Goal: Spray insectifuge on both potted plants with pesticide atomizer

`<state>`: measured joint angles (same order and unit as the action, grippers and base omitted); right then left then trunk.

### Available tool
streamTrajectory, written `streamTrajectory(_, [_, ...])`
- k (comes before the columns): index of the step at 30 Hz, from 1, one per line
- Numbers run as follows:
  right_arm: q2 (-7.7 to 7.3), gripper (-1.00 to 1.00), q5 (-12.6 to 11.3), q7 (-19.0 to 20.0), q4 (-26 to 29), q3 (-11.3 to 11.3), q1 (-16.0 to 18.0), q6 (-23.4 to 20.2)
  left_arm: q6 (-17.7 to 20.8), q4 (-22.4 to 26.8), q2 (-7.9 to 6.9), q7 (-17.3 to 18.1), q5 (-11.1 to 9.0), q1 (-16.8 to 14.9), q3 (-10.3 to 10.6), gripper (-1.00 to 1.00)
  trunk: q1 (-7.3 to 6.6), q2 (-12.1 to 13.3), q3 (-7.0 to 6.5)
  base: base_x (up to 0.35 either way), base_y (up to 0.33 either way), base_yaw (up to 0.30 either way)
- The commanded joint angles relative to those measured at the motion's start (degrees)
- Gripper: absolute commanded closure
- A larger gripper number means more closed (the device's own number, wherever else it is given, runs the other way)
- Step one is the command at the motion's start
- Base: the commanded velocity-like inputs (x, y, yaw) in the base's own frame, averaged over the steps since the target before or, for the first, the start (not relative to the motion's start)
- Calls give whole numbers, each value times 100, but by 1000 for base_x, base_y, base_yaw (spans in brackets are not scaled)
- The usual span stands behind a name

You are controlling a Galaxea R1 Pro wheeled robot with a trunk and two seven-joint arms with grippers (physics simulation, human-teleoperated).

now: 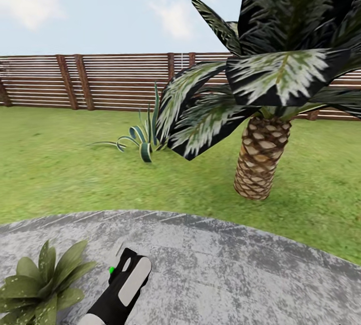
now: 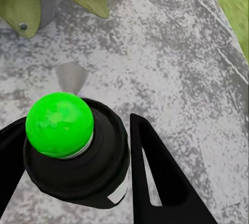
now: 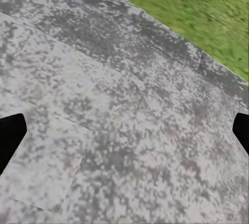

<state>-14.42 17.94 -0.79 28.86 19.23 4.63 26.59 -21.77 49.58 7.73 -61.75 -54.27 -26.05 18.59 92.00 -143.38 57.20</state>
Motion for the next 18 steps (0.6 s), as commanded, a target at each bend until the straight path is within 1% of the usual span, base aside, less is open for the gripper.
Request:
streamTrajectory(1, [5,-100,76,-11,-9,28,3,21,-49,-6,-1,-29,-24,-5,-24,100,-1,-2,5,24,-19,283])
streamTrajectory(2, [6,-100,82,-13,-12,28,3,21,-57,-8,-1,-51,-18,-5,-43,100,-1,-2,5,20,-16,284])
streamTrajectory(5, [14,-100,99,-16,-18,28,3,22,-84,-6,-19,-315,16,-5,-99,100,-1,-2,5,9,-7,267])
streamTrajectory(7, [19,-100,102,-22,-19,28,3,22,-93,27,-29,-405,27,-5,-104,100,-1,-2,5,3,-2,122])
streamTrajectory(11, [20,-100,104,-28,-41,28,-1,22,-92,54,-54,-475,35,-5,-108,100,-1,-2,5,28,24,41])
streamTrajectory(16, [24,-100,110,-42,-118,28,-4,22,-91,72,-60,-552,39,-6,-109,100,-1,-2,5,211,200,4])
streamTrajectory(18, [20,-100,107,-47,-184,28,-2,22,-91,76,-61,-567,39,-11,-110,100,-1,-2,5,103,99,1])
